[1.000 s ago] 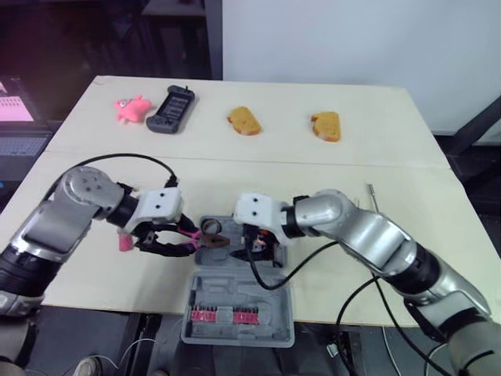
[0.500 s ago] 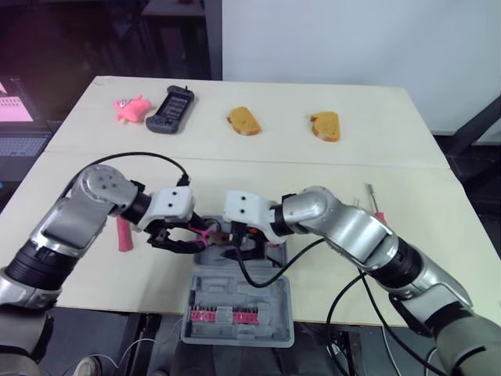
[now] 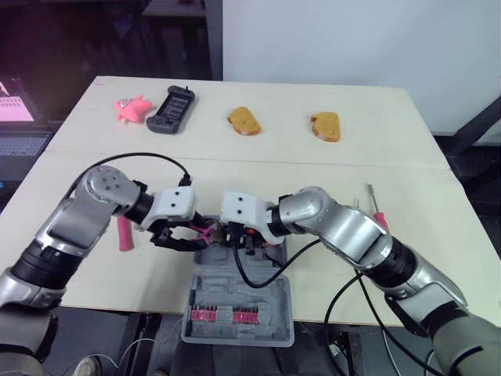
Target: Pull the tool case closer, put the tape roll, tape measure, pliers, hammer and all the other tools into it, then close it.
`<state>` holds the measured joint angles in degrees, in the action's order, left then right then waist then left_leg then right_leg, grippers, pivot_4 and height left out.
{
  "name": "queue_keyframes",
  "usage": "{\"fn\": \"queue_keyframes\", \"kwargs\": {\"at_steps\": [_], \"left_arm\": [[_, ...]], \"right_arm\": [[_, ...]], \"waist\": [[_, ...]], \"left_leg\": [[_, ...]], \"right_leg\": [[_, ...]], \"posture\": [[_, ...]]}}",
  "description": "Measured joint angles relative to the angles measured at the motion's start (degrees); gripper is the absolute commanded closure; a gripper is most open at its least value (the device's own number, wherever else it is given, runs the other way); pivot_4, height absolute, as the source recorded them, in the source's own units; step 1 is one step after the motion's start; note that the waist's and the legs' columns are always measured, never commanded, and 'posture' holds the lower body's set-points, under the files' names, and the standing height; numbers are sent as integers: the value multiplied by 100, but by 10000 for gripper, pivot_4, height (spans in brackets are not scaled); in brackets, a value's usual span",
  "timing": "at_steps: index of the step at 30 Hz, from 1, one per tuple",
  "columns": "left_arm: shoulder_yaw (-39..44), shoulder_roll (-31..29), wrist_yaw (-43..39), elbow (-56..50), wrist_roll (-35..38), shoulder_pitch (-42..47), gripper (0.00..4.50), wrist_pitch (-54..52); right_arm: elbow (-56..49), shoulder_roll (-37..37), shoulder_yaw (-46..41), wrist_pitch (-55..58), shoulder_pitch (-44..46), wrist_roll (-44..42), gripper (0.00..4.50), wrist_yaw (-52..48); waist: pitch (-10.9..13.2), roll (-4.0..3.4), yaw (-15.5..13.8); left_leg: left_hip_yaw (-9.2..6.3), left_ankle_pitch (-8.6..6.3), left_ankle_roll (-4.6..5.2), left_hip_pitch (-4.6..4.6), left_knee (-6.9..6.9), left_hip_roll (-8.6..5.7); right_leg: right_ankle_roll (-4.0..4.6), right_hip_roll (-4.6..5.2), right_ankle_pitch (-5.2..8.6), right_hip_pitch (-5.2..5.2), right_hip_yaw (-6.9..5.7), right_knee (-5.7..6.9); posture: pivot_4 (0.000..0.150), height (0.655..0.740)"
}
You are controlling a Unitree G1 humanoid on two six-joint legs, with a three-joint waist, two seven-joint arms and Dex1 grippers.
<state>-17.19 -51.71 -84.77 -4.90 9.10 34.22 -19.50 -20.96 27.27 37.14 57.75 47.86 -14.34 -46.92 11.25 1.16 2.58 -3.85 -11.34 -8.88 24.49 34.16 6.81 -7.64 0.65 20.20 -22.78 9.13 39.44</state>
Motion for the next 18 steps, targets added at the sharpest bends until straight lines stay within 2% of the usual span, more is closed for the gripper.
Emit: {"fn": "queue_keyframes", "kwargs": {"at_steps": [16,18], "left_arm": [[-1,107,20,25,-115,10,20368,-39],[-1,112,24,29,-119,15,20368,-39]], "right_arm": [[89,-56,11,-9,15,141,34884,-88],[100,-63,18,-31,25,180,24362,-117]], "waist": [[0,0,2],[0,0,2]], "left_leg": [[-2,1,0,0,2,0],[-2,1,0,0,2,0]], "right_leg": [[0,0,0,0,-1,4],[0,0,0,0,-1,4]], "posture": [[1500,7395],[1500,7395]]}}
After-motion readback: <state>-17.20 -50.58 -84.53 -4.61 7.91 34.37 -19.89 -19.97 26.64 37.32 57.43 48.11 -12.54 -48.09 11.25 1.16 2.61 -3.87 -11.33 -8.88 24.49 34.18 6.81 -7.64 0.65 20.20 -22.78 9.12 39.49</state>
